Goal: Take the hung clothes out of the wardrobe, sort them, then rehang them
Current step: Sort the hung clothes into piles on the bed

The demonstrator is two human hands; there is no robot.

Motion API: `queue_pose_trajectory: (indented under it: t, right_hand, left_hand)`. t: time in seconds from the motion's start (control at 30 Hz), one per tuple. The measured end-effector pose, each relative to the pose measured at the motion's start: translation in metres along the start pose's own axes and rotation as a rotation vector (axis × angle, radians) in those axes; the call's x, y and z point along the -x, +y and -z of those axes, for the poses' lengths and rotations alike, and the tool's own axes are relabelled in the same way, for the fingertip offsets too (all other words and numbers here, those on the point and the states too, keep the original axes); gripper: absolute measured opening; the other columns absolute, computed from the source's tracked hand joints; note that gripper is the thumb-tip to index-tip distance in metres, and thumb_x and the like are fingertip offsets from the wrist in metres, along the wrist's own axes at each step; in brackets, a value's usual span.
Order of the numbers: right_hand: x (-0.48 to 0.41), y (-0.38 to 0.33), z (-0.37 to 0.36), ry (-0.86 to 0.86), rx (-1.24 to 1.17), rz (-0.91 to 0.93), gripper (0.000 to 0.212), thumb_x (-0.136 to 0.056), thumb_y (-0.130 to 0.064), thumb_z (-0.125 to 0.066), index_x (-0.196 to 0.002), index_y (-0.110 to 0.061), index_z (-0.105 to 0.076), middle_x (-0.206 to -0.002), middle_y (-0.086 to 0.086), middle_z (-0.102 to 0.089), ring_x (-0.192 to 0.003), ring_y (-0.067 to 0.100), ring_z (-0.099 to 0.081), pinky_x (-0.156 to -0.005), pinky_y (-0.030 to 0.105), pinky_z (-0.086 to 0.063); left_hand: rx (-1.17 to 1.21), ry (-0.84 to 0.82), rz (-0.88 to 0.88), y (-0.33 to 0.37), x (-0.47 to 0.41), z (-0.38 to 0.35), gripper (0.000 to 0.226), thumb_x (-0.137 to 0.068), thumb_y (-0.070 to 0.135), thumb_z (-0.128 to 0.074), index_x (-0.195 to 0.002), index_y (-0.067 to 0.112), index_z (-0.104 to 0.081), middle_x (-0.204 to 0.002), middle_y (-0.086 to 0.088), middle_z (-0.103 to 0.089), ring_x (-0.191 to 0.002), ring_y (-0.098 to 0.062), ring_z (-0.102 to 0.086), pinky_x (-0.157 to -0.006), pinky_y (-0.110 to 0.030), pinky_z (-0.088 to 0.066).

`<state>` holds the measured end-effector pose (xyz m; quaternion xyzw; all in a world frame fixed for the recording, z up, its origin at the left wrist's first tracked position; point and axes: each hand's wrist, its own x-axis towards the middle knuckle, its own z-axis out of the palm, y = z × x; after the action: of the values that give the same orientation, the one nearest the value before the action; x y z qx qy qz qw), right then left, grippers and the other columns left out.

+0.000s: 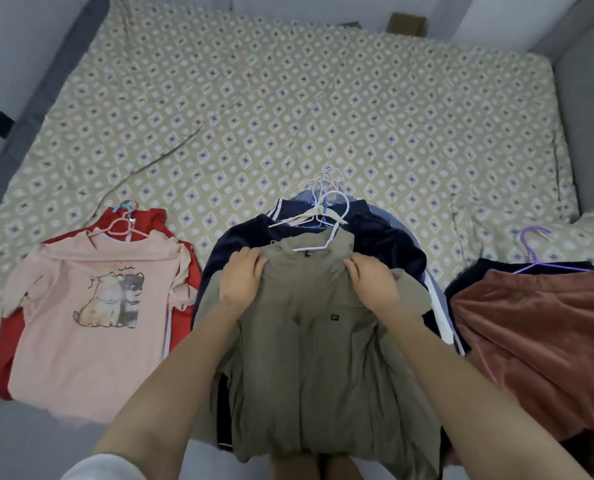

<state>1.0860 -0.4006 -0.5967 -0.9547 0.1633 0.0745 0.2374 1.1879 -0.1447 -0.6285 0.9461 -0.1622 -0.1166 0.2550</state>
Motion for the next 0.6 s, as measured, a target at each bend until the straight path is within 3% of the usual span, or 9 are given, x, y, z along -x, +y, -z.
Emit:
queue_pose_trajectory:
  t: [0.17,0.33,0.47,0.6]
  right_hand:
    - [0.039,-0.023,0.037,0.025,-0.076,-0.016,0.036,-0.103,-0.035,-0.041,-0.075,-0.014,-0.049,-0.075,0.001,-0.057,-0.076,0.026,-0.056,-0.065,0.040,-0.044]
    - [0.097,-0.041,0.068,0.068,-0.089,-0.028,0.038,-0.102,-0.042,-0.042,-0.078,-0.015,-0.055,-0.079,0.000,-0.062,-0.078,0.021,-0.057,-0.062,0.035,-0.043]
    - [0.155,-0.053,0.085,0.104,-0.118,-0.021,0.044,-0.099,-0.048,-0.047,-0.069,-0.017,-0.047,-0.063,-0.005,-0.052,-0.065,0.019,-0.052,-0.050,0.029,-0.031]
    - [0.213,-0.062,0.105,0.135,-0.112,0.013,0.051,-0.095,-0.057,-0.048,-0.065,-0.015,-0.041,-0.061,-0.001,-0.049,-0.059,0.019,-0.048,-0.053,0.032,-0.034]
  left_hand:
    - [0.026,-0.003,-0.085,0.025,0.032,0.039,0.037,-0.101,0.041,-0.035,-0.085,0.016,-0.058,-0.078,0.001,-0.053,-0.076,-0.021,-0.048,-0.070,-0.045,-0.044]
    - [0.026,0.089,-0.096,0.045,0.092,0.073,0.034,-0.102,0.041,-0.040,-0.081,0.020,-0.056,-0.078,0.003,-0.056,-0.075,-0.019,-0.052,-0.068,-0.042,-0.045]
    - [0.024,0.179,-0.090,0.063,0.154,0.098,0.030,-0.102,0.038,-0.047,-0.086,0.017,-0.063,-0.082,0.002,-0.063,-0.080,-0.020,-0.058,-0.067,-0.040,-0.046]
    - [0.026,0.258,-0.072,0.077,0.223,0.118,0.028,-0.101,0.039,-0.050,-0.088,0.019,-0.066,-0.088,0.001,-0.067,-0.085,-0.019,-0.059,-0.067,-0.036,-0.044]
